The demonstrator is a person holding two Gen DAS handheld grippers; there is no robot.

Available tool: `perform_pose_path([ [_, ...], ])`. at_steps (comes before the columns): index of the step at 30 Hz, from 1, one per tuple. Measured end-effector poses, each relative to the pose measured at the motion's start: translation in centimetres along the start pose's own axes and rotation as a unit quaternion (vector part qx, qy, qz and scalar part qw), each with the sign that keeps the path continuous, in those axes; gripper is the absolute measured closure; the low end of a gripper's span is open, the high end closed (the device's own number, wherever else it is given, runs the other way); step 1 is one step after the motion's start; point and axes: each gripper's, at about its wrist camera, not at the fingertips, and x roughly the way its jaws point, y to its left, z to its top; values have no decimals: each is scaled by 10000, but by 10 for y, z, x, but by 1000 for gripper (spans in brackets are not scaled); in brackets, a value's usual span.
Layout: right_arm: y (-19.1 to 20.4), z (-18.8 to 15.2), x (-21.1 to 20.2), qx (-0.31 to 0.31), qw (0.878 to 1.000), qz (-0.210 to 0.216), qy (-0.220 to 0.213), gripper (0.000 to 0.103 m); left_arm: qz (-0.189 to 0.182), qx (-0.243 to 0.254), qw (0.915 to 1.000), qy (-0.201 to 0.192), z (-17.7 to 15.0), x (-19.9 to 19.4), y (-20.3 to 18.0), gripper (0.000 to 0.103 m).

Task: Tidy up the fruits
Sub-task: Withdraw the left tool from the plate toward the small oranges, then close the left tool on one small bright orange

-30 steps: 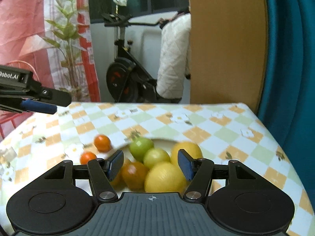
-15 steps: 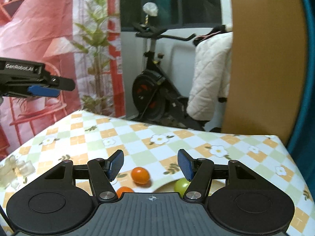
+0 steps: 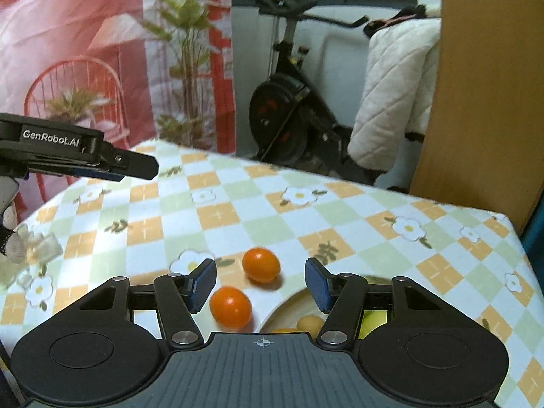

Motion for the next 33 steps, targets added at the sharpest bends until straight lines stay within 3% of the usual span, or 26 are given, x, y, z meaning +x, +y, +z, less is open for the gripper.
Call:
perform_pose_path([
  [3, 5, 1, 9, -111, 9996, 13, 259, 53, -12, 44, 9999, 124, -2, -2, 2, 41],
  [13, 3, 0, 0, 33, 9998, -31, 218, 54, 69, 59, 9996, 255, -1, -13, -5, 41],
  [23, 11, -7, -36, 30, 10000, 5, 27, 54, 167, 219, 9996, 51, -5, -57, -23, 41],
  [28, 15, -22, -46, 150, 9996, 204, 131, 54, 228, 251, 9991, 260, -14, -73, -27, 41],
  [33, 16, -28, -37, 90, 9993, 224, 289, 54, 266, 187, 9986, 429, -20, -62, -21, 42],
])
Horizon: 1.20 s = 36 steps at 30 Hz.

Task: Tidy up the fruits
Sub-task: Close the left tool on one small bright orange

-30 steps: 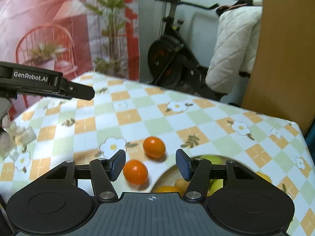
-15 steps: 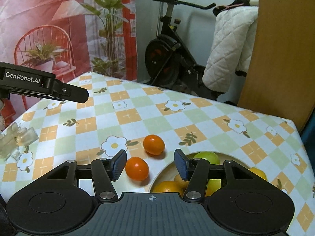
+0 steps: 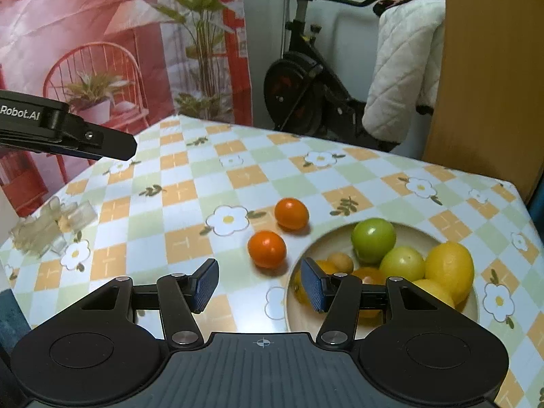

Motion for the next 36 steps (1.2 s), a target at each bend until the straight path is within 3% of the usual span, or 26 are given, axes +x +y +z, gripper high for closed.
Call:
perform_pose_path([
  [7, 3, 10, 28, -596, 9980, -163, 132, 55, -411, -64, 9991, 113, -1, 35, 6, 43],
  [15, 13, 22, 64, -1199, 9924, -113, 256, 63, -814, -92, 9959, 371, 0, 81, 6, 47],
  [24, 11, 22, 89, -1184, 9918, -25, 486, 67, -1107, -116, 9906, 801, -10, 118, 0, 47],
  [36, 12, 15, 102, -985, 9933, 53, 600, 69, -1295, -258, 9847, 1134, -24, 139, 4, 47],
])
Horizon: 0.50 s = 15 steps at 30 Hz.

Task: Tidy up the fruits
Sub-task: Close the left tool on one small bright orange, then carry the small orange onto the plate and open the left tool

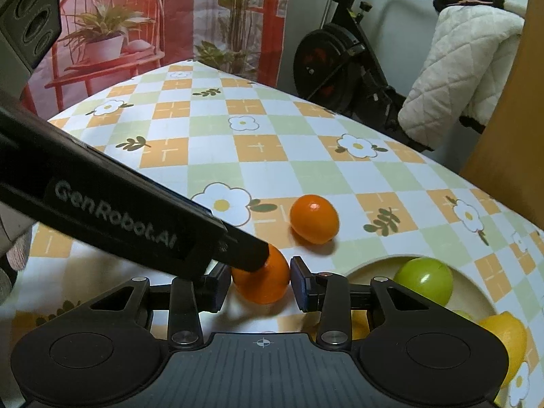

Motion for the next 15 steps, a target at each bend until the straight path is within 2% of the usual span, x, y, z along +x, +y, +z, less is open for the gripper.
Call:
perform_pose_path([
  [11, -1, -9, 0, 302, 9995, 37, -46, 69, -222, -218, 9995, 60, -8, 10, 3, 47],
  [13, -1, -9, 0, 317, 9995, 60, -63, 69, -234, -200, 9995, 56, -9, 12, 1, 51],
  [15, 1, -10, -1, 304, 9994, 113, -73, 69, -275, -172, 9994, 86, -10, 14, -1, 60],
])
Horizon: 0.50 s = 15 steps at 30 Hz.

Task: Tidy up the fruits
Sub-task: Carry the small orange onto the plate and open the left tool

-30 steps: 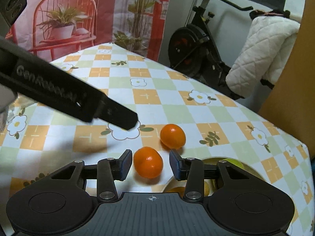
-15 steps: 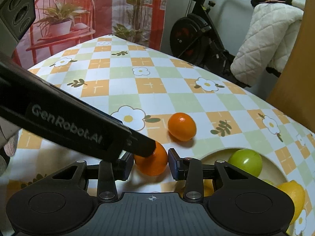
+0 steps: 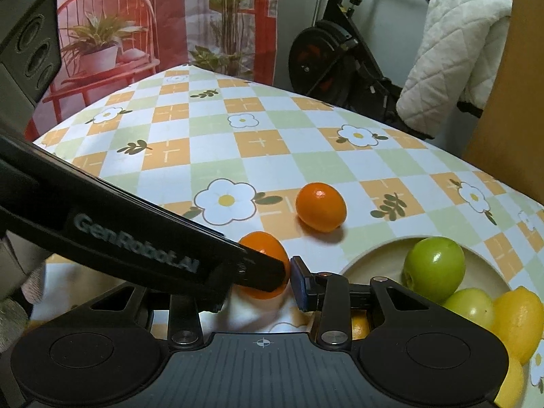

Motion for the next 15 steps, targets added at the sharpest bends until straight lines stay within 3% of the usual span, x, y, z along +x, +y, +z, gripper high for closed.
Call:
perform_pose_path([
  [8, 8, -2, -9, 54, 9999, 49, -126, 69, 121, 0, 9998, -181, -9, -13, -7, 60],
  [15, 5, -3, -35, 176, 9988, -19, -449, 69, 185, 319, 9988, -321, -6, -30, -31, 60],
])
